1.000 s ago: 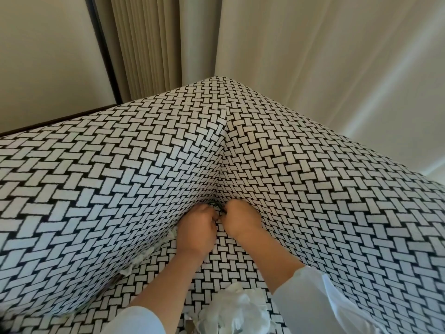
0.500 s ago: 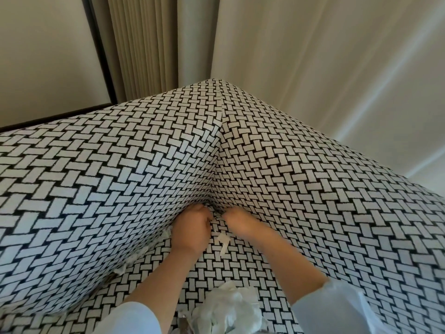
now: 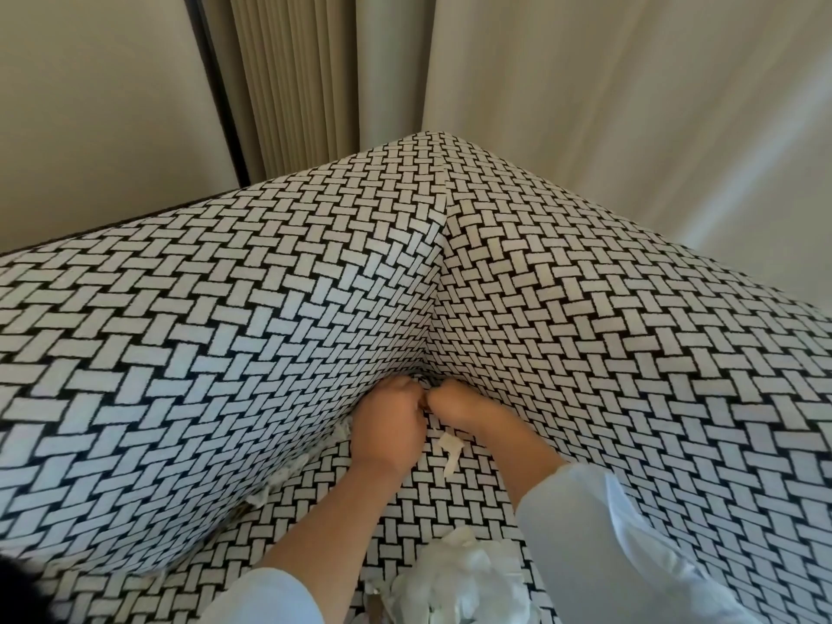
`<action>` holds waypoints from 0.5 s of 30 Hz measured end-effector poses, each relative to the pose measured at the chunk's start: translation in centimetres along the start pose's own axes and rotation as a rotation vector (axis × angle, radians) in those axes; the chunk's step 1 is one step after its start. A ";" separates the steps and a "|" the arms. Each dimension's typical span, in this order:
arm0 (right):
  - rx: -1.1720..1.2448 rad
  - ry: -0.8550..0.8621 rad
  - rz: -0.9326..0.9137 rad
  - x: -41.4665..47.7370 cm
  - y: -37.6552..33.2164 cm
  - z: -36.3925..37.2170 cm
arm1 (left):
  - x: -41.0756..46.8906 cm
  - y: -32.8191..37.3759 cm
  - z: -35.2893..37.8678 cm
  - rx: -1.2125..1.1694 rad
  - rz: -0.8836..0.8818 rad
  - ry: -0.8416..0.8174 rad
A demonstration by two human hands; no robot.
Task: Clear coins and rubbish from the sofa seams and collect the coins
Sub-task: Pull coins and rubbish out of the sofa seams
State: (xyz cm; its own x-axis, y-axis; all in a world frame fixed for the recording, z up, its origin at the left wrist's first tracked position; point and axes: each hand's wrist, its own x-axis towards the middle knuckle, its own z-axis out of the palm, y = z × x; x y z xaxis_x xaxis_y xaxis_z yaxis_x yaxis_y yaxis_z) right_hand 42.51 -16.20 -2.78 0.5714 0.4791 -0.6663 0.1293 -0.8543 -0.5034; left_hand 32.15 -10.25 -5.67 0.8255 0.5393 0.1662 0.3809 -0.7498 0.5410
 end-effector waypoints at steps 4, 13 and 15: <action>-0.047 -0.009 -0.014 0.1 -0.1 -0.7 | 0.0 0.0 0.1 -0.019 0.002 0.020; 0.094 0.056 -0.039 0.4 1.0 0.3 | 0.0 -0.1 0.2 -0.014 -0.001 0.032; 0.169 0.087 -0.064 0.2 1.9 0.9 | 0.0 -0.1 0.3 -0.015 0.000 0.031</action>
State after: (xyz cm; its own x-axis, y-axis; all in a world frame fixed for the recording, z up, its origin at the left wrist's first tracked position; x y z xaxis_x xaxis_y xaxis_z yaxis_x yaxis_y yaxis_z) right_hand 42.12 -17.51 -4.36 0.6351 0.5060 -0.5836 0.0339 -0.7731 -0.6334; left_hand 32.18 -10.29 -5.97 0.8120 0.5513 0.1916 0.3746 -0.7440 0.5532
